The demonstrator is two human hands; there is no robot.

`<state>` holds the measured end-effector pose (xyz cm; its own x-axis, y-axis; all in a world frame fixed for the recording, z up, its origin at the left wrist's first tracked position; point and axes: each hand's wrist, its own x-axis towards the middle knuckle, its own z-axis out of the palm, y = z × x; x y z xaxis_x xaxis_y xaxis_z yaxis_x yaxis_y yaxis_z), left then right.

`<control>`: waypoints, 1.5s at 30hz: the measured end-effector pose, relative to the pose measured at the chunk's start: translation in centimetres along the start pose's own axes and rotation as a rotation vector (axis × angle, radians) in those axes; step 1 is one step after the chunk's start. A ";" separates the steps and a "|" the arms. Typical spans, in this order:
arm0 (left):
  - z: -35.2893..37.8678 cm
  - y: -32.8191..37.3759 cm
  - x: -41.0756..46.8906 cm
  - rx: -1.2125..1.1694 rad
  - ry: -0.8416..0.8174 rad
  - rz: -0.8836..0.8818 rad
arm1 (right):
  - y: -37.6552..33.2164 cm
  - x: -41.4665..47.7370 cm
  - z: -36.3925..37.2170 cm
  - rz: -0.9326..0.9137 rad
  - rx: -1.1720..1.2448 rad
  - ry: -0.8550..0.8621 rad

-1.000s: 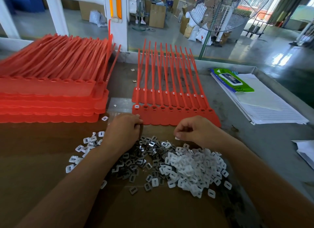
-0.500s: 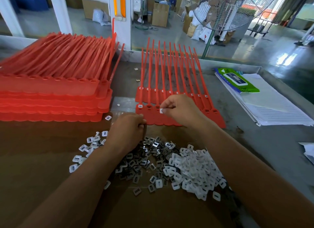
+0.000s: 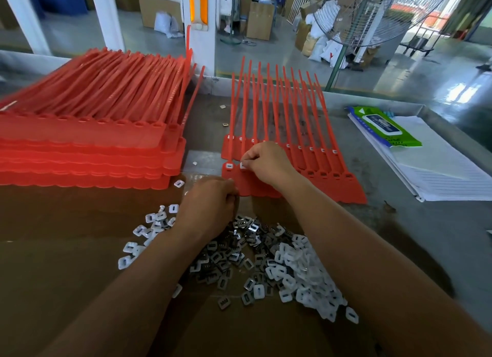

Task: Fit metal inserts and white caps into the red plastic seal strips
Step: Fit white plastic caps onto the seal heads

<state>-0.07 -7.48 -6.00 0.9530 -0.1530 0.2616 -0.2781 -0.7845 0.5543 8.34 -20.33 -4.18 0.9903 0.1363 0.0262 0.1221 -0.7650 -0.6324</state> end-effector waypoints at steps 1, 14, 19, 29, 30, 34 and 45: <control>0.0 0.0 0.0 -0.004 0.004 0.000 | 0.1 0.1 0.0 0.008 0.002 -0.005; -0.1 0.1 -0.1 -0.008 0.018 0.008 | 0.0 0.3 0.5 0.016 -0.036 0.042; -0.1 0.1 -0.1 -0.012 0.014 0.005 | -0.4 0.2 0.1 0.065 0.043 0.056; 0.1 0.1 -0.1 -0.027 0.021 -0.007 | -0.8 1.8 -0.7 0.289 0.084 -0.066; 0.2 0.1 -0.1 -0.026 0.018 -0.012 | -0.8 2.0 -0.7 0.295 0.084 -0.074; 0.2 0.2 -0.1 -0.026 0.029 -0.022 | -1.0 2.4 -0.7 0.316 0.084 -0.089; 0.3 0.2 0.0 -0.010 0.011 -0.045 | -1.1 2.4 -0.1 0.297 0.034 0.006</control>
<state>-0.12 -7.77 -6.14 0.9632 -0.1113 0.2447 -0.2364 -0.7843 0.5735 10.55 -19.27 -3.34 0.9827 -0.0946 -0.1593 -0.1756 -0.7495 -0.6383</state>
